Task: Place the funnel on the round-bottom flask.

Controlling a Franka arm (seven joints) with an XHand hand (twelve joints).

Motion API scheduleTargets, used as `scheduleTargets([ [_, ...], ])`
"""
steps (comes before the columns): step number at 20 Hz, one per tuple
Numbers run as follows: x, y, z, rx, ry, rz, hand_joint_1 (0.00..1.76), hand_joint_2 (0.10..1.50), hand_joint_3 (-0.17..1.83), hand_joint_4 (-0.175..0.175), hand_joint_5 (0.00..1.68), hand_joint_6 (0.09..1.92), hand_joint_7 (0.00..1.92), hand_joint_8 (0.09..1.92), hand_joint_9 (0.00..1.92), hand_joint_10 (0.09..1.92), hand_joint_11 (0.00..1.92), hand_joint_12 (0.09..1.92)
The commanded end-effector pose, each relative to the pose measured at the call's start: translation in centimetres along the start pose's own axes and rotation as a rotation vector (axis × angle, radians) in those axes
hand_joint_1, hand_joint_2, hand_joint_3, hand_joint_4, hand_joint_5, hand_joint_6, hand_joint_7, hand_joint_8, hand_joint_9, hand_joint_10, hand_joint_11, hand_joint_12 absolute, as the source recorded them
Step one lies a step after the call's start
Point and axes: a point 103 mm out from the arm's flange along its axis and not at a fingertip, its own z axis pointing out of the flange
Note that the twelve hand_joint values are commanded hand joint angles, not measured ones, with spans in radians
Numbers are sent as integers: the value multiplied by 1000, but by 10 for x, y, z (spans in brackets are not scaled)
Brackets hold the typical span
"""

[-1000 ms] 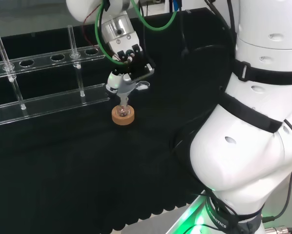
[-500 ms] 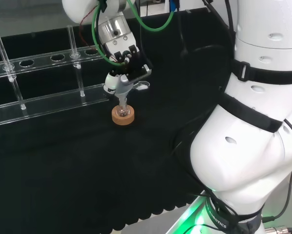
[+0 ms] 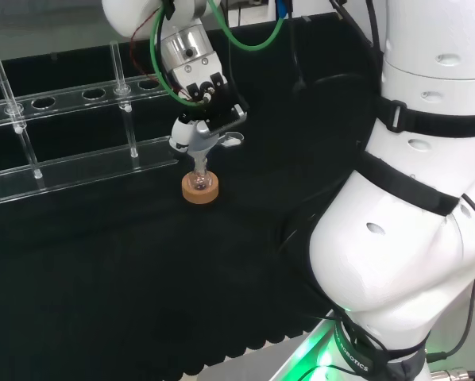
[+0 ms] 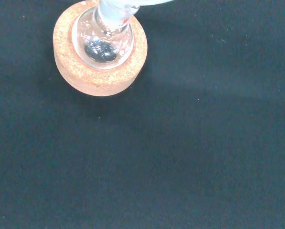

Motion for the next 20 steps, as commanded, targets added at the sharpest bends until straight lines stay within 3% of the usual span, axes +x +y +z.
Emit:
scheduleTargets([
  [1, 5, 0, -1, 7, -8, -3, 570, 849, 392, -59, 506, 87, 369, 763, 700, 599, 428, 1366],
  [7, 8, 0, -1, 19, -10, -4, 566, 850, 389, -58, 496, 87, 290, 757, 634, 613, 414, 1370],
  [8, 15, -1, -2, 17, -12, -5, 564, 851, 386, -59, 479, 87, 241, 752, 585, 627, 404, 1376],
  [12, 2, 1, 1, 11, -1, -24, 547, 842, 375, -57, 352, 87, 30, 683, 354, 694, 333, 1398],
  [17, 22, -7, -5, -20, -8, -33, 511, 809, 339, -45, 201, 87, 0, 248, 111, 755, 182, 1451],
  [20, 26, -14, -10, -59, 10, -43, 471, 783, 311, -41, 161, 87, 0, 146, 53, 776, 134, 1472],
])
